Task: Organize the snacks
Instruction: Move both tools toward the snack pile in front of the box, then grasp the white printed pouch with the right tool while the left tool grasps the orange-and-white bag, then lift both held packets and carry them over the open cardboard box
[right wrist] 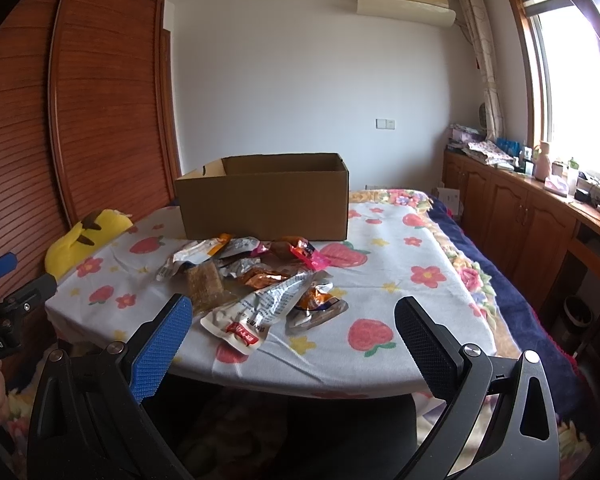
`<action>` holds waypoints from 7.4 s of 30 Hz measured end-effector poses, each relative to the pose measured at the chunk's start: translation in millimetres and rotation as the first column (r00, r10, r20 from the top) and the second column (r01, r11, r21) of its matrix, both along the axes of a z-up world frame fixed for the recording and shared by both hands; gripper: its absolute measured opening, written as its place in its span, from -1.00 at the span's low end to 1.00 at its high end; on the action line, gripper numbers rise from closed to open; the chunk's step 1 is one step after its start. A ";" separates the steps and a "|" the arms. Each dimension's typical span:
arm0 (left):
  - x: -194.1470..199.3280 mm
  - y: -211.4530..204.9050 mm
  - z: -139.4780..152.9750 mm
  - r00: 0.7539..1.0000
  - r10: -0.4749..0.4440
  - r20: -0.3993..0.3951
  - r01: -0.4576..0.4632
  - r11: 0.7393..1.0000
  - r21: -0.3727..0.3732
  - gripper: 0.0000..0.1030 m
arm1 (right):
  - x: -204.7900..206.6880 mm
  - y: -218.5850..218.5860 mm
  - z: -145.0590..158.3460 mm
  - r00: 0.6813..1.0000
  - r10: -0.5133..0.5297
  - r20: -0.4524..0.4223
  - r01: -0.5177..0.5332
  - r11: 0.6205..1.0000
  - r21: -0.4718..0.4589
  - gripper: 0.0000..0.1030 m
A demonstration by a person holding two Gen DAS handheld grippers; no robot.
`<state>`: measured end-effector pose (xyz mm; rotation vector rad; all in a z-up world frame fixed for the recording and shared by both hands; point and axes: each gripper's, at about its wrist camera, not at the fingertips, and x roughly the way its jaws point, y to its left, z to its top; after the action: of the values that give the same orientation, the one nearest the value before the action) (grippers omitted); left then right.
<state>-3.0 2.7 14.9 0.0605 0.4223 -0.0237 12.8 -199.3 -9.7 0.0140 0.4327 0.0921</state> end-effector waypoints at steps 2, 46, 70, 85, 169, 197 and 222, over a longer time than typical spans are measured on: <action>4.3 -1.2 -3.1 1.000 -0.006 -0.012 0.006 1.000 0.009 1.00 | 2.7 0.6 -2.5 1.000 0.003 -0.008 -0.003 1.000 0.000 0.99; 166.3 -17.2 -35.6 0.944 -0.205 -0.257 0.203 0.979 -0.035 0.97 | 137.5 -21.3 -63.7 0.918 0.260 -0.300 -0.208 0.959 0.195 0.50; 226.8 -18.2 -39.5 0.906 -0.275 -0.321 0.273 0.961 -0.054 0.95 | 190.5 26.5 -84.6 0.890 0.202 -0.409 -0.233 0.972 -0.027 0.65; 253.4 -27.3 -46.8 0.854 -0.346 -0.388 0.331 0.937 -0.109 0.82 | 197.0 22.9 -76.6 0.878 0.204 -0.434 -0.292 0.945 -0.145 -0.61; 229.2 -23.8 -24.2 0.833 -0.395 -0.387 0.386 0.916 -0.106 -0.43 | 218.4 -1.0 -30.5 0.786 0.339 -0.517 -0.375 0.926 0.037 -0.80; 308.0 -32.9 87.4 0.905 -0.392 -0.167 0.389 0.920 -0.052 -0.40 | 278.5 9.7 107.3 0.897 0.344 -0.279 -0.395 0.906 -0.152 -0.81; 421.8 -36.8 38.7 0.914 -0.353 -0.200 0.345 0.936 -0.075 -0.31 | 430.3 56.2 77.0 0.913 0.314 -0.259 -0.379 0.887 -0.262 -0.81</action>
<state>418.8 -34.1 53.6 0.0959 0.6197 -0.3949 443.2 -143.0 67.3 -0.3676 0.6559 0.3816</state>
